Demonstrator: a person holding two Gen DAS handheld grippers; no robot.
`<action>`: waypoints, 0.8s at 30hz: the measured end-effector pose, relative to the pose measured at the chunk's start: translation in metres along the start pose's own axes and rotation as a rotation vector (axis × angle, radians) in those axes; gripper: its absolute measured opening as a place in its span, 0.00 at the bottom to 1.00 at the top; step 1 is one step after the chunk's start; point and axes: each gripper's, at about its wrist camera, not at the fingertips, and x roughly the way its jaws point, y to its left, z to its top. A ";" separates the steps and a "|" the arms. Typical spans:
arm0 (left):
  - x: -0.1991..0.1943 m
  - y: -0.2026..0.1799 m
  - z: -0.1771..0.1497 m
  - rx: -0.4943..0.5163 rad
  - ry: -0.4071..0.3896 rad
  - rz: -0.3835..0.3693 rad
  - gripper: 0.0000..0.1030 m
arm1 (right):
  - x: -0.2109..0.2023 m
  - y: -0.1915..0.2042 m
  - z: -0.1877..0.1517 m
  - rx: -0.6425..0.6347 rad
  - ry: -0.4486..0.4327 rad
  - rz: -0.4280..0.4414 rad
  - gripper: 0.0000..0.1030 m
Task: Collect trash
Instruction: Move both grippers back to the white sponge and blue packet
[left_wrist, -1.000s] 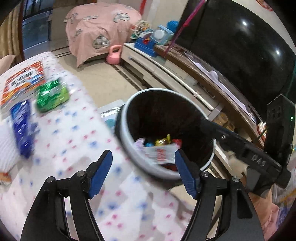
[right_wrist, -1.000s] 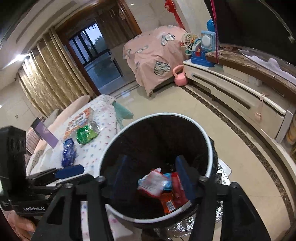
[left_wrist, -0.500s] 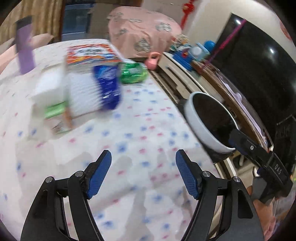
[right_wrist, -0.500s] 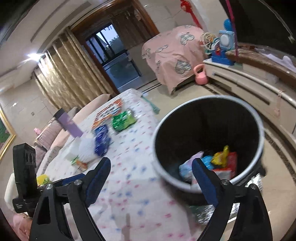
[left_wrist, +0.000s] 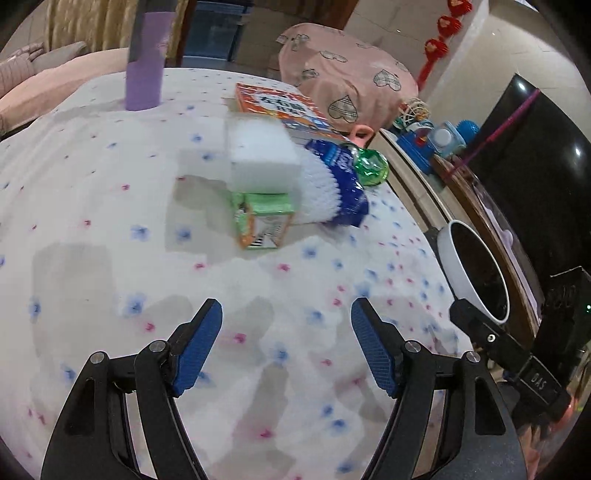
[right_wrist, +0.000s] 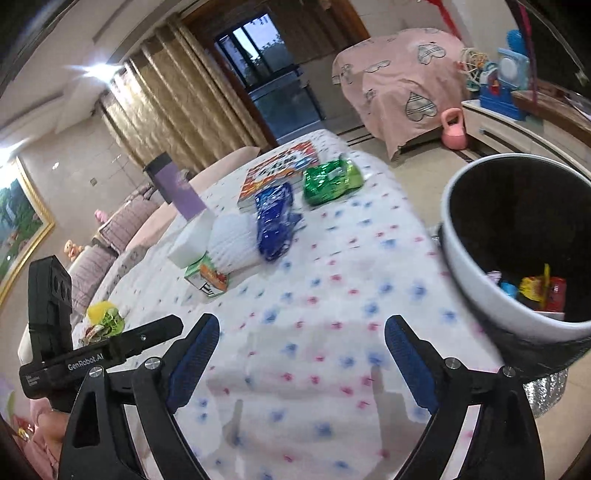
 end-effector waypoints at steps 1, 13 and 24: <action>0.001 0.002 0.001 -0.003 -0.001 0.001 0.72 | 0.003 0.001 0.000 -0.002 0.006 0.000 0.90; 0.010 0.020 0.016 -0.041 -0.002 0.012 0.73 | 0.037 0.009 0.015 -0.008 0.036 -0.043 0.71; 0.024 0.010 0.065 -0.026 -0.071 0.042 0.76 | 0.056 0.011 0.035 0.010 0.026 -0.033 0.65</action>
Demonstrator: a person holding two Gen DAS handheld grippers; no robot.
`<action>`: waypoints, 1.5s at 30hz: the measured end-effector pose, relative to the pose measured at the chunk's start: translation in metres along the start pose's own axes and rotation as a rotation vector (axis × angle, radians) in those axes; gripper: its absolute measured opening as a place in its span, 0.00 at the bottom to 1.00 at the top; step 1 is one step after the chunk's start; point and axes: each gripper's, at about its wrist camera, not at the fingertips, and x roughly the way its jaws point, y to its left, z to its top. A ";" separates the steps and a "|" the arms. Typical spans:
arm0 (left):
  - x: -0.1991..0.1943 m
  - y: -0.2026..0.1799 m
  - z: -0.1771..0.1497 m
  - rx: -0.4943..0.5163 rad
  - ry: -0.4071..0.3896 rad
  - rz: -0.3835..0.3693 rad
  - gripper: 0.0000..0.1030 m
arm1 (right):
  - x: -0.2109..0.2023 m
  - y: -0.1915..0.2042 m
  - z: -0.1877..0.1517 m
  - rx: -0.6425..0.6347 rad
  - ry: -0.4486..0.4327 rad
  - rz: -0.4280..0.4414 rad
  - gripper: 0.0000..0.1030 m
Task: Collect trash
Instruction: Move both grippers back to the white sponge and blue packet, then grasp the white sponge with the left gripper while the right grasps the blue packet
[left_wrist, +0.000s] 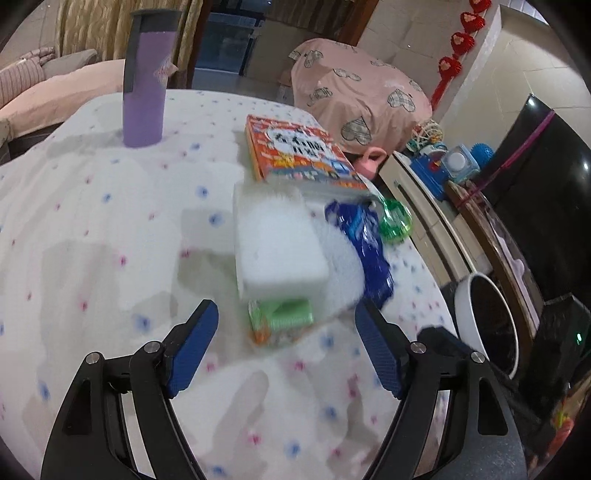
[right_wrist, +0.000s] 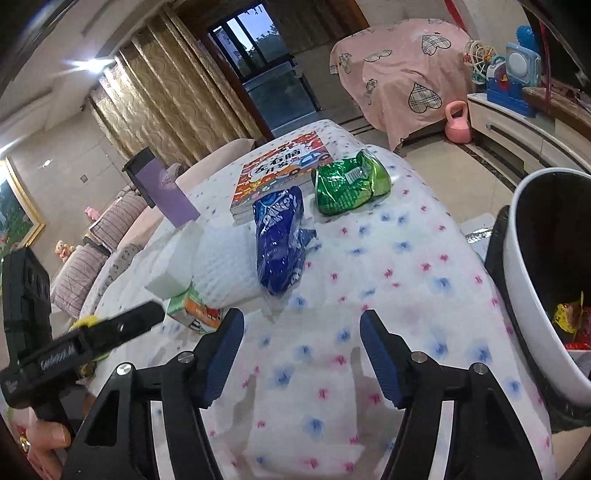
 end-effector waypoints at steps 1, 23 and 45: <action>0.003 0.002 0.003 -0.004 -0.005 0.010 0.76 | 0.001 0.001 0.002 -0.001 -0.001 0.000 0.65; 0.000 0.102 0.002 -0.156 0.018 0.109 0.76 | 0.045 0.016 0.040 -0.038 0.023 0.007 0.59; -0.006 0.098 0.004 -0.051 -0.018 0.094 0.47 | 0.036 0.019 0.033 -0.073 0.021 -0.021 0.24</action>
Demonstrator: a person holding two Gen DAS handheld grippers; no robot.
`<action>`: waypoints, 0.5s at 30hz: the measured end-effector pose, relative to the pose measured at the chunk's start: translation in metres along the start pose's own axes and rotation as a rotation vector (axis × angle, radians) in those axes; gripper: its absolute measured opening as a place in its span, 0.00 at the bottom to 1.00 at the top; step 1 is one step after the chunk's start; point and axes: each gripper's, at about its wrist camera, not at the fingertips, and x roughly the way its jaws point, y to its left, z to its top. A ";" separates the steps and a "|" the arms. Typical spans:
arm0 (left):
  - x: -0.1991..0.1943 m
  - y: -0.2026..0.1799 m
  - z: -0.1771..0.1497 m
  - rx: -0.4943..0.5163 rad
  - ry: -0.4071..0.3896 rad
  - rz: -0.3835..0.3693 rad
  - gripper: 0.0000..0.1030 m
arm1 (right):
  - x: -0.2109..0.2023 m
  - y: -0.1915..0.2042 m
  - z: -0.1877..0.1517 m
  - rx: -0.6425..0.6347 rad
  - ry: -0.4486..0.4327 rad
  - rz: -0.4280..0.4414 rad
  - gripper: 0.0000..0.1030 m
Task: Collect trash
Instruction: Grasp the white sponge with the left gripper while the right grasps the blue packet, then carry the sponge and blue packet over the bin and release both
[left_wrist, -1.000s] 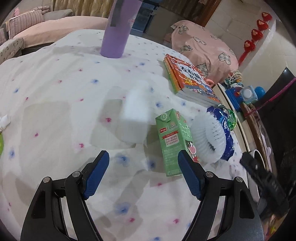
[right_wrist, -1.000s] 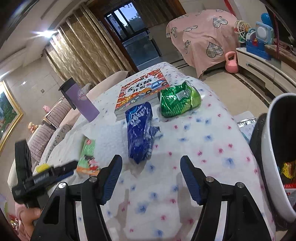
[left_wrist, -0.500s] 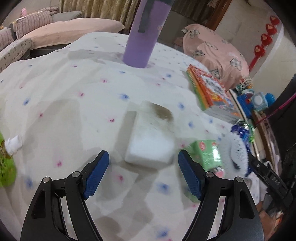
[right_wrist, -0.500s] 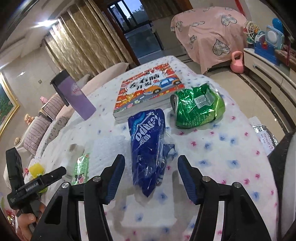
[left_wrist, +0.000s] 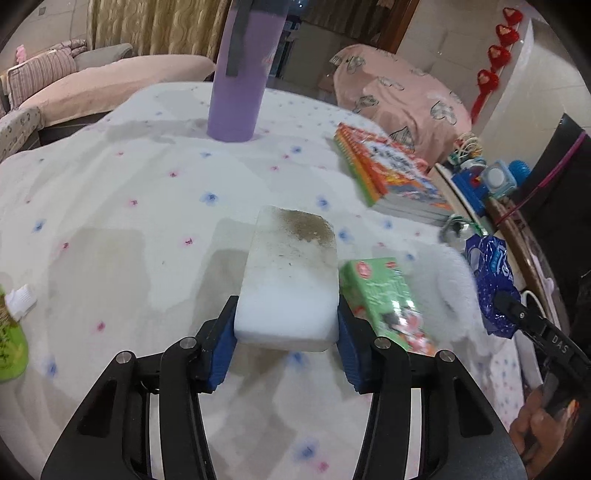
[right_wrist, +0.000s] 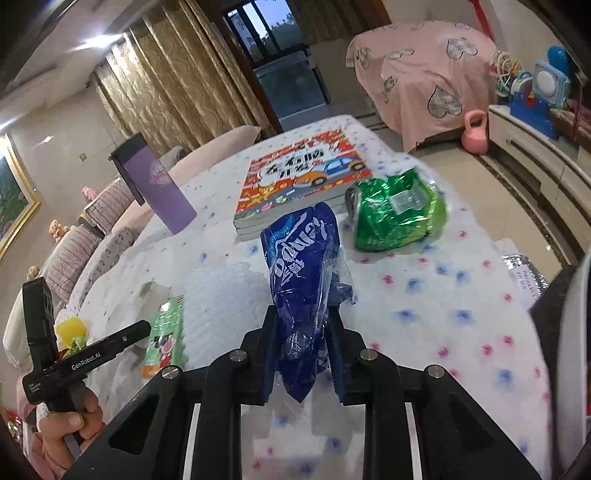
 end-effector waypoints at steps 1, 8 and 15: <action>-0.006 -0.003 -0.001 0.000 -0.009 -0.011 0.47 | -0.006 -0.001 -0.001 0.002 -0.008 0.000 0.24; -0.037 -0.042 -0.013 0.052 -0.035 -0.099 0.47 | -0.048 -0.015 -0.008 0.026 -0.062 -0.011 0.24; -0.040 -0.096 -0.029 0.135 -0.014 -0.171 0.47 | -0.085 -0.037 -0.022 0.057 -0.096 -0.044 0.24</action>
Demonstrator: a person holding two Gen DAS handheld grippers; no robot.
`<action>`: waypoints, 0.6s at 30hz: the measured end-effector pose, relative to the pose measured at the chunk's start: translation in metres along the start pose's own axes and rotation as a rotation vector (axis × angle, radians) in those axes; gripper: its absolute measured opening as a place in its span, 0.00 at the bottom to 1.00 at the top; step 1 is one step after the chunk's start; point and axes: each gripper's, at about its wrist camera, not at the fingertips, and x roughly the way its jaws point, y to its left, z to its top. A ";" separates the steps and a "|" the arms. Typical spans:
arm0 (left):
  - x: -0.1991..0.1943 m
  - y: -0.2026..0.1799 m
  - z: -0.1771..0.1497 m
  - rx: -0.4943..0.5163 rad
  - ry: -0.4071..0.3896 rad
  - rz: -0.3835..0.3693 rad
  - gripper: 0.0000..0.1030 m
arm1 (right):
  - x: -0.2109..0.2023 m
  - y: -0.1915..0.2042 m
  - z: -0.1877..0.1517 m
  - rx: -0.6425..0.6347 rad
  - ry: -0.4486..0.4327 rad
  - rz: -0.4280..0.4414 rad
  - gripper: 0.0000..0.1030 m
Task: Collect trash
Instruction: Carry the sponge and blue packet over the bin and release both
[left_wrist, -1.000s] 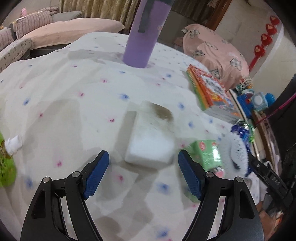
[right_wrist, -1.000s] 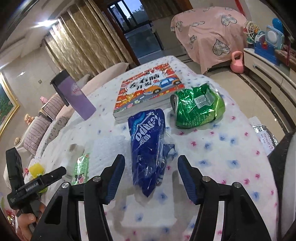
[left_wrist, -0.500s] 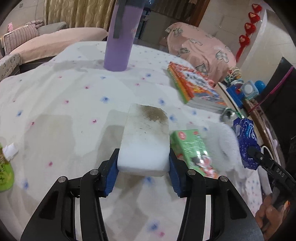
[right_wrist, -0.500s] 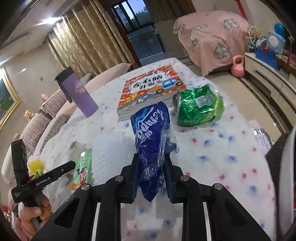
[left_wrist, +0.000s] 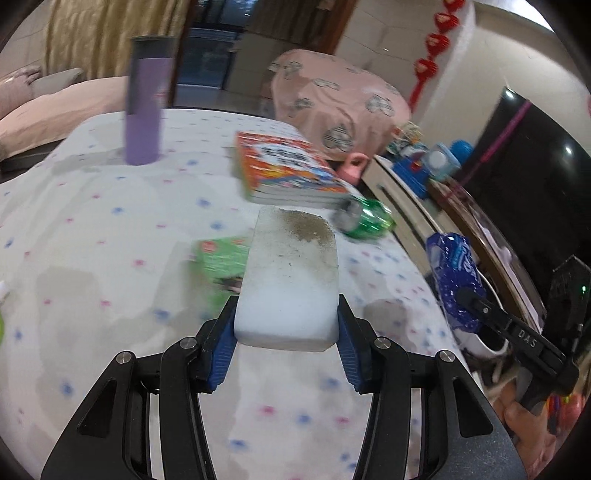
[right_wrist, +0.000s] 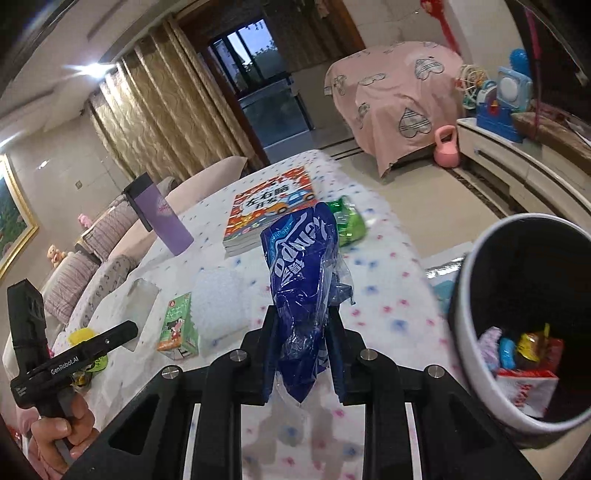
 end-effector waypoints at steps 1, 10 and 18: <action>0.002 -0.008 -0.001 0.009 0.007 -0.011 0.47 | -0.005 -0.004 -0.001 0.005 -0.005 -0.005 0.24; 0.021 -0.078 -0.017 0.112 0.063 -0.095 0.47 | -0.046 -0.044 -0.007 0.062 -0.053 -0.060 0.24; 0.033 -0.126 -0.020 0.187 0.091 -0.142 0.47 | -0.073 -0.080 -0.013 0.111 -0.084 -0.122 0.24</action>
